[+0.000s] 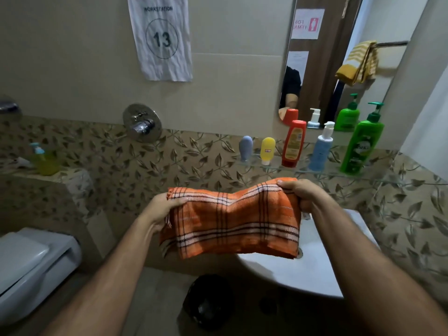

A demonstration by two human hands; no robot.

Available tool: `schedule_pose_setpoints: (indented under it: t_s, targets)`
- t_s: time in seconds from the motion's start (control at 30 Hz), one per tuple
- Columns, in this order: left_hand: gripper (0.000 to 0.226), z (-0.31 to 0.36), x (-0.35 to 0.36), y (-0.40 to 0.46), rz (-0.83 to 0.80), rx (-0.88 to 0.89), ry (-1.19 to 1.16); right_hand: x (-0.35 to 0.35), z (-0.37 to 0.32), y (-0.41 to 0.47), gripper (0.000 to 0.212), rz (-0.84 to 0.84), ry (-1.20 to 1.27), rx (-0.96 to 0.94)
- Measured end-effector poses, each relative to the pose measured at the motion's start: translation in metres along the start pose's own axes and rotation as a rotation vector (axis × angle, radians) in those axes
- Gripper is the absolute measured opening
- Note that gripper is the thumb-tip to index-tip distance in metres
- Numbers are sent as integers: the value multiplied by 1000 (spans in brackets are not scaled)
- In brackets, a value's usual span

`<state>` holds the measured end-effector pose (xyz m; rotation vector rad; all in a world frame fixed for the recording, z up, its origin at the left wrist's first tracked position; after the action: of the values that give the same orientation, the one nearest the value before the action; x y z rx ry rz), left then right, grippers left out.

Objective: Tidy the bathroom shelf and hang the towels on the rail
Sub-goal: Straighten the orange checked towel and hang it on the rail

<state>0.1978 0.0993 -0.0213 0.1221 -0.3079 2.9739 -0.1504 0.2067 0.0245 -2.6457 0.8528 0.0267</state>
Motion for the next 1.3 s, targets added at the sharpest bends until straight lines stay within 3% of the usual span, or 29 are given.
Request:
schedule_pose_setpoints:
  t_s: [0.13,0.27,0.33,0.43,0.57,0.67,0.83,0.93,1.0,1.13,1.2,1.3]
  targets:
    - [77,27,-12,4,168,80,-46,-13,-35,-2,50,-79,117,-78]
    - [71,32,-13,0,207,133,-45,-11,-13,-1,85,-86,-174,-176]
    - [65,26,-18,-3,214,146,10,-5,-4,-3,76,-61,-222,-247]
    - [68,21,-24,-4,166,152,101,8,-6,-13,57,-153,-181,-302]
    - [72,34,-22,-7,147,246,275,26,-12,-28,74,-262,-328,-351]
    - [66,44,-33,-8,231,305,293,18,-22,-27,63,-86,-441,-470]
    - [35,54,-48,-13,316,402,404,-3,-51,-30,17,166,-567,-645]
    - [23,51,-51,-15,430,462,538,-2,-79,-42,13,311,-689,-806]
    - [18,42,-55,-9,459,436,610,8,-94,-48,24,272,-769,-859]
    - [30,27,-55,-7,626,367,893,40,-113,-67,22,87,-617,-869]
    - [37,32,-36,-17,680,407,844,60,-123,-79,19,113,-579,-925]
    - [31,53,22,-34,474,621,559,90,-123,-82,15,111,-541,-862]
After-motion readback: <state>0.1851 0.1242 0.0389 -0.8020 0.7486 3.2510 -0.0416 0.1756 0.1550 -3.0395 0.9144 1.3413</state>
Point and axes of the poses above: each hand's wrist, its own y-axis towards the middle knuckle, its own x-axis out of the palm, z = x × y, the point moved 8 cm from there along y, towards the middle knuckle, and after that the axes turned 11 degrees about z, right-handed, at the moved point
